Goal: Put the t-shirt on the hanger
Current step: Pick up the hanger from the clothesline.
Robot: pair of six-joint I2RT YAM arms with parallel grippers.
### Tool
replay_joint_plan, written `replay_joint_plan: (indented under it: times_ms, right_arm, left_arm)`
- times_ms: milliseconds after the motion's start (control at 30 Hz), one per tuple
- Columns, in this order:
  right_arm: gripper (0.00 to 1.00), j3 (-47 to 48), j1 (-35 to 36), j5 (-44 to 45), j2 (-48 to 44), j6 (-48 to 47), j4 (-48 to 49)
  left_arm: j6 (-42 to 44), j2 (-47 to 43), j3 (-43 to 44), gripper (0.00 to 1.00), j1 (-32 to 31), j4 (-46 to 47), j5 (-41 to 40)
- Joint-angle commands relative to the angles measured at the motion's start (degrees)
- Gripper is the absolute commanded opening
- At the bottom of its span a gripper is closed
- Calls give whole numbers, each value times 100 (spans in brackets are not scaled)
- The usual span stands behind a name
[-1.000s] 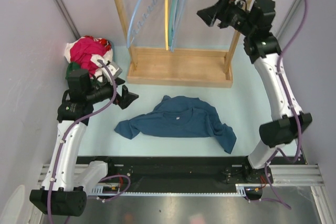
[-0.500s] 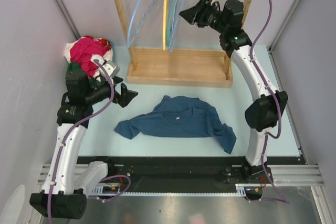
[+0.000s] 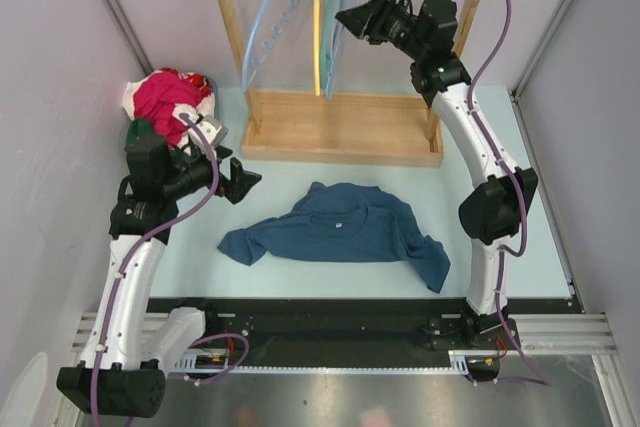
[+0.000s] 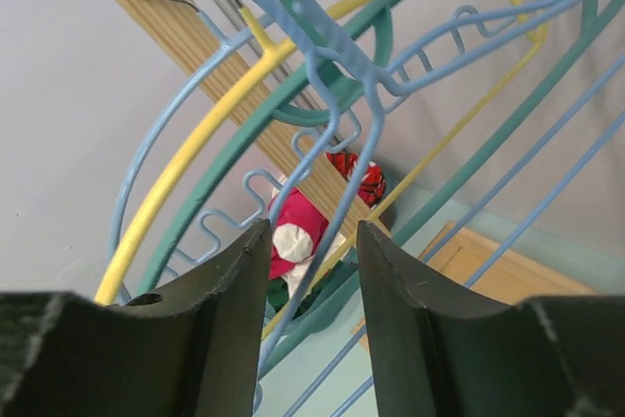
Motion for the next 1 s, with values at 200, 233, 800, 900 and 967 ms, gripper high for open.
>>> replay_joint_plan:
  times_ms: [200,233,800,900,967]
  right_arm:
    - [18,258,14,-125,111,257,457]
    - [13,266,-4,-151,94,283,465]
    - [0,-226,-320,-520,-469,1293,940]
    - [0,-322,-338,-582,-513,1495,1019]
    - [0,-445,-364,-634,-557,1592,1124]
  left_arm:
    - [-60,-16,0,100,37,170,-92]
    - [-60,-7,9,100,37,179,-127]
    - [-165,125,61,100,37,223,-101]
    - [-174,151,79,100,37,223,-101]
    - [-192,160,88,100,37,231,-92]
